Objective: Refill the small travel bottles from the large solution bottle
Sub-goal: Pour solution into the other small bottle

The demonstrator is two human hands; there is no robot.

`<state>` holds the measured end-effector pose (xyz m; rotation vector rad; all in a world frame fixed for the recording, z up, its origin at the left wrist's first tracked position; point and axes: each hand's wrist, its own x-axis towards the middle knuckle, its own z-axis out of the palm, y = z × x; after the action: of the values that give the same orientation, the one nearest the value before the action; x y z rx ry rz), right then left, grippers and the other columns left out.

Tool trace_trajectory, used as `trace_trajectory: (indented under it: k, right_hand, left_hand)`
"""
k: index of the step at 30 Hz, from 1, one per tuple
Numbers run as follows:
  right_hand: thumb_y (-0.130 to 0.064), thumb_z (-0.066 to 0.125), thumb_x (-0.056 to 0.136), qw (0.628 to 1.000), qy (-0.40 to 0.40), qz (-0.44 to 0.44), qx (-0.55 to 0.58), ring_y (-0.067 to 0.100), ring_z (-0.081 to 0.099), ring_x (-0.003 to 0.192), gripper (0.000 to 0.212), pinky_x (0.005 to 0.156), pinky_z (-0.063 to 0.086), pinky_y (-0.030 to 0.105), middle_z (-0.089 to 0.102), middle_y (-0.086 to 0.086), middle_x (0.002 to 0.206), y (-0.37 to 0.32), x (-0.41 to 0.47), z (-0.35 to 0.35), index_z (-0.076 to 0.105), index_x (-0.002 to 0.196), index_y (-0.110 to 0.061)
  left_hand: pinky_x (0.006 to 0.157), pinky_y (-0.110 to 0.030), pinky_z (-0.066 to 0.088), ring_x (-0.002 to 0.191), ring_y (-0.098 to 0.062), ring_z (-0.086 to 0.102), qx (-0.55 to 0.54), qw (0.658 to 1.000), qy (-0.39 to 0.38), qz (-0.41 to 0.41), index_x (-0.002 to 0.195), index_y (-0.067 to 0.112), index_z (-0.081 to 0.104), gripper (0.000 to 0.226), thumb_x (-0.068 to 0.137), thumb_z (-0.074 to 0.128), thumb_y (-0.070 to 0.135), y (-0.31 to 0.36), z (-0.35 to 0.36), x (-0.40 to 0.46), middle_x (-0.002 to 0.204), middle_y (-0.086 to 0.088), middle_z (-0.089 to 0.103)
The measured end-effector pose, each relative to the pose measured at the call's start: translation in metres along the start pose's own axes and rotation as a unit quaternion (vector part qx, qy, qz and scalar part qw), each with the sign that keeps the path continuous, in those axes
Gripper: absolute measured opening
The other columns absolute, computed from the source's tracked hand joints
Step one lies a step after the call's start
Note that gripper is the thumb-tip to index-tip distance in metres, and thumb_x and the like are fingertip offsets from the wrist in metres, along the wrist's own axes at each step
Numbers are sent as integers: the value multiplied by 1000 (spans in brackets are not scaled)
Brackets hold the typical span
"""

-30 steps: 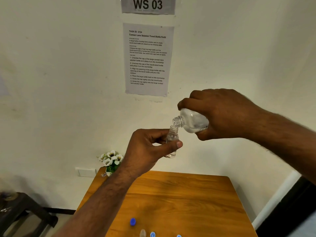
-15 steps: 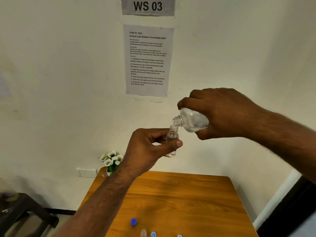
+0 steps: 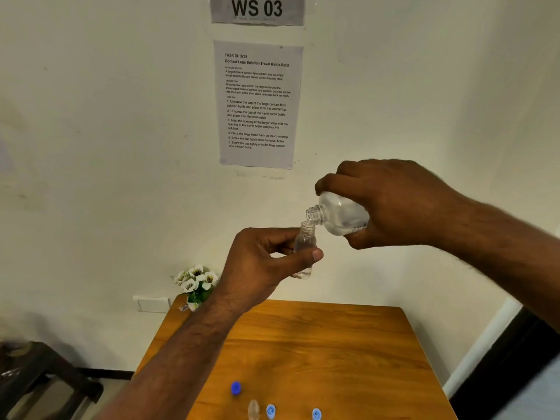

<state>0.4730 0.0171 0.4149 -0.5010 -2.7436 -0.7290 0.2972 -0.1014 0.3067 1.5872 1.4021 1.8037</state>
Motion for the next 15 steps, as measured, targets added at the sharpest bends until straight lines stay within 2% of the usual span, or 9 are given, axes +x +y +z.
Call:
trace_trajectory:
  k: [4,7,11,15]
  right_hand:
    - [-52,73,64,998,9,27,50,16,58,86,70,64,47,29,58,-14,107,-4,-7,12,44,128,-42]
    - [-54,75,65,993,2,56,102,16,58,91,72,70,51,32,59,-14,111,-11,-12,24,44,129,-42]
    - [-55,76,64,980,8,100,173,13,59,88,71,73,55,38,59,-15,108,-24,-19,45,41,125,-46]
    - [-52,80,64,948,30,141,283,13,62,89,69,75,58,36,62,-16,109,-42,-31,74,44,122,-46]
  left_hand:
    - [69,-17,58,82,-22,75,4,1000,-6,-3,93,18,81,18,76,85,13,-8,0,-1,89,5,80]
    - [72,-26,62,82,-28,76,-10,1000,-9,-10,94,15,82,20,75,86,11,-18,-1,-3,87,1,81]
    - [72,-35,64,82,-35,73,-18,999,-13,-24,94,13,82,20,75,86,11,-31,-2,-9,86,-8,80]
    - [72,-32,63,80,-27,76,-28,998,-30,-42,94,15,82,19,76,85,13,-46,-3,-17,87,-10,80]
